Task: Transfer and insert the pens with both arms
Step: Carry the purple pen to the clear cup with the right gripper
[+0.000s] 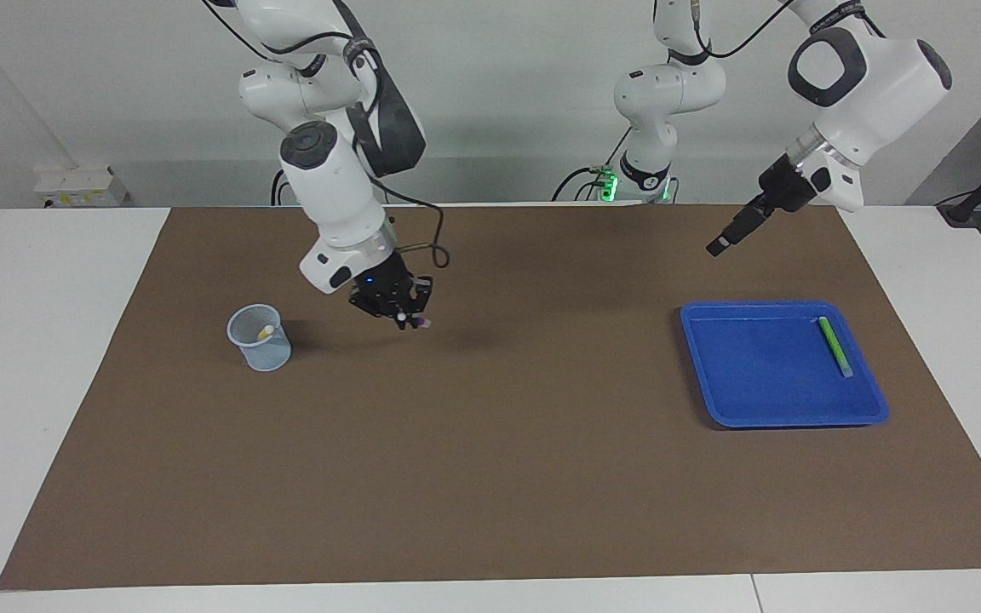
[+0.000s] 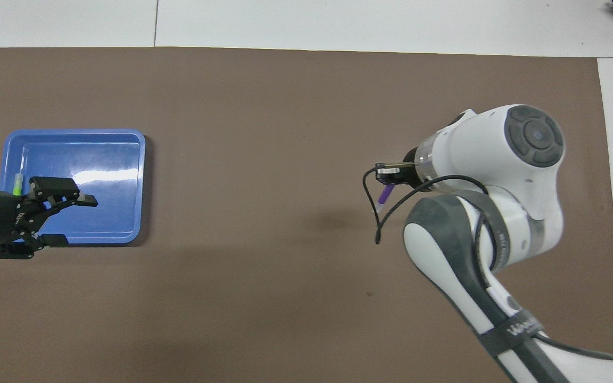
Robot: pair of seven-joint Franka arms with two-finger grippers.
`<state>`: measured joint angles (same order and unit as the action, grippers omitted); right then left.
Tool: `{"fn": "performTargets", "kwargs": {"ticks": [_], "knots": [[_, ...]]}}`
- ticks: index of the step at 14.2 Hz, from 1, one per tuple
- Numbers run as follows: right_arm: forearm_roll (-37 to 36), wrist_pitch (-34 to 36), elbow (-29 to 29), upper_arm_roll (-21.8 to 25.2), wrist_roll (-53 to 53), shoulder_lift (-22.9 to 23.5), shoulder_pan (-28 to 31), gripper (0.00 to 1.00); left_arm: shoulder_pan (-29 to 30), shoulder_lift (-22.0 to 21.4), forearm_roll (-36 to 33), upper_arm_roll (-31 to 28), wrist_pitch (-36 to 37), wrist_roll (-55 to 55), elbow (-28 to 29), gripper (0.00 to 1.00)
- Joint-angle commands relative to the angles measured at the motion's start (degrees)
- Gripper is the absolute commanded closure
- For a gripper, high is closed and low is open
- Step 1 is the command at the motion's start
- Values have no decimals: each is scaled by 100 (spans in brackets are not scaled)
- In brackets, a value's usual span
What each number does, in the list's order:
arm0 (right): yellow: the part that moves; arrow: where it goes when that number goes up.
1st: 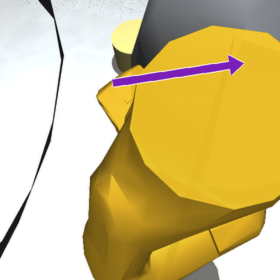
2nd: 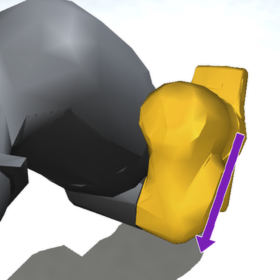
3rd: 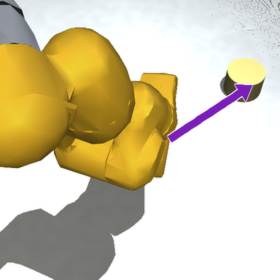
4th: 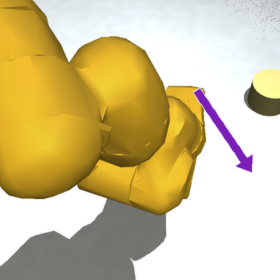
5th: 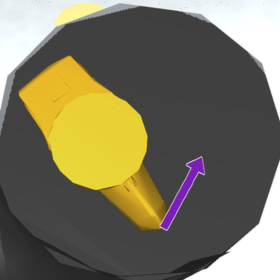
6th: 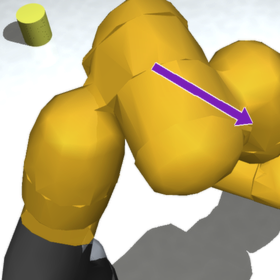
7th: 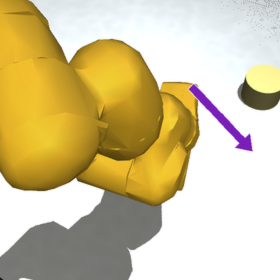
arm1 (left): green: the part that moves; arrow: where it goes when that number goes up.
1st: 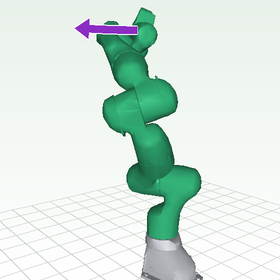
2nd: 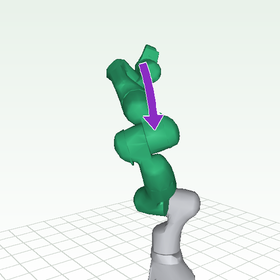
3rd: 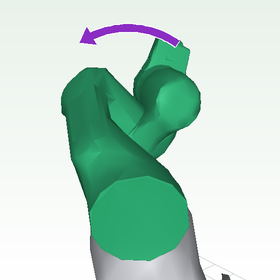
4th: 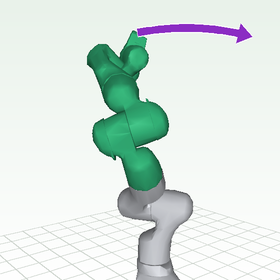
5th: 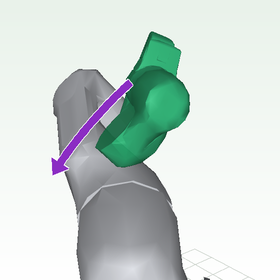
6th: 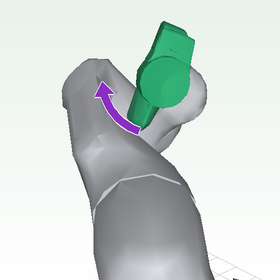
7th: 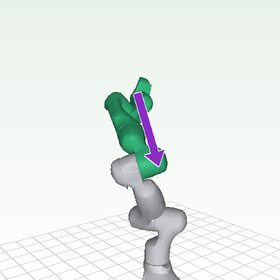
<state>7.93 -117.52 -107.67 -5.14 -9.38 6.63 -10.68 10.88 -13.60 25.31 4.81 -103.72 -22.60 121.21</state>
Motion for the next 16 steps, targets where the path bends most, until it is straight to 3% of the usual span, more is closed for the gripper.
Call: {"fn": "performTargets", "kwargs": {"ticks": [1, 6, 11, 16], "knots": [[-318, 623, -175, -75, 1251, -469, 670, 100, 142, -29, -577, 64, 63, 885, 122, 0], [-1661, 1126, -263, -84, 2896, -654, 1252, 100, 466, 665, -1501, 64, -270, 2810, 43, 0], [-1707, 117, -693, -92, 3452, -593, 1710, 100, 520, 1359, -2038, 64, -930, 3235, -141, 0], [-1628, -122, -729, -101, 2970, -479, 1631, 100, 740, 1808, -2065, 55, -1396, 3850, -194, 0]]}}
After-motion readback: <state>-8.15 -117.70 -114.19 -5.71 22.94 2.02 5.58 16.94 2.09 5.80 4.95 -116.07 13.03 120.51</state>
